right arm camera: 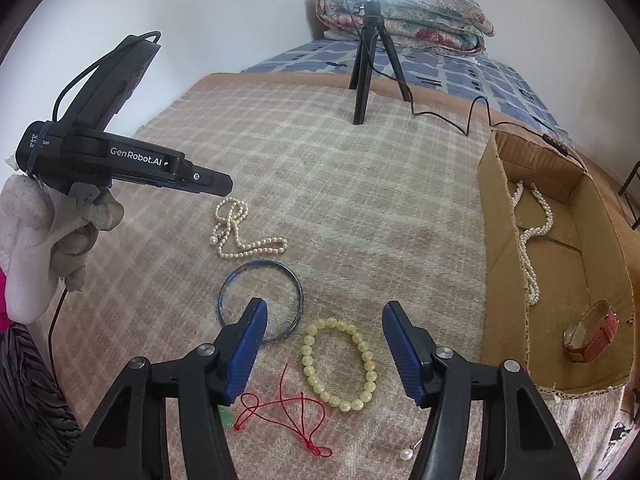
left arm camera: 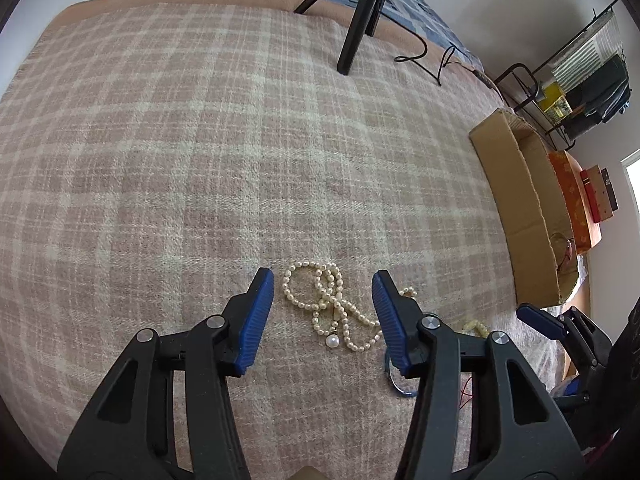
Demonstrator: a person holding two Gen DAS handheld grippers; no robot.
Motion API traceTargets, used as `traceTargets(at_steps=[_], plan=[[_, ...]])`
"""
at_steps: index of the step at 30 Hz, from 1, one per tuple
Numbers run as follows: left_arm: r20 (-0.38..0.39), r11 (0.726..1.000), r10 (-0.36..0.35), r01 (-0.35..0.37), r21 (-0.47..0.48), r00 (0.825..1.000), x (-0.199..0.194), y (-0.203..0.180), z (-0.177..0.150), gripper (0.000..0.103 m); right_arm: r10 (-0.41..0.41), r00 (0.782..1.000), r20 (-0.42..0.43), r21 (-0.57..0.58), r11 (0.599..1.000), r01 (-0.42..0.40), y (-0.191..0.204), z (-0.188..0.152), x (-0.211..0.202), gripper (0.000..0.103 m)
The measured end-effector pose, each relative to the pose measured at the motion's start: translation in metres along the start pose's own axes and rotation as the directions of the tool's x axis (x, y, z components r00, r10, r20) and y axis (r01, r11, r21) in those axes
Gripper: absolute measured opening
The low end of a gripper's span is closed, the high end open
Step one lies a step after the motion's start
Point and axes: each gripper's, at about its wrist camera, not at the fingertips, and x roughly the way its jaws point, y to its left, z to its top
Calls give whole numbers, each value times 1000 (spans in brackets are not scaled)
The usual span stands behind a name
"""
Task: Organize jewelry
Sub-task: 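Grasp the short pearl strand with the left tool while the right tool grasps the dark blue bangle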
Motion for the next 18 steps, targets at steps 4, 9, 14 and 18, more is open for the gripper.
traceTargets(at_steps=[4, 9, 14, 18], plan=[[-28, 1000, 13, -13, -5, 1000, 11, 0, -1, 50, 10, 1000, -16, -4, 1000, -10, 3, 3, 11, 60], [-47, 999, 42, -41, 20, 998, 21, -5, -4, 49, 21, 999, -31, -28, 999, -22, 11, 8, 23, 57], [-45, 999, 52, -51, 17, 998, 26, -5, -4, 46, 20, 998, -56, -53, 998, -23, 16, 11, 37, 51], [-45, 997, 70, -68, 35, 997, 30, -6, -4, 46, 3, 997, -82, -72, 997, -9, 19, 13, 49, 46]])
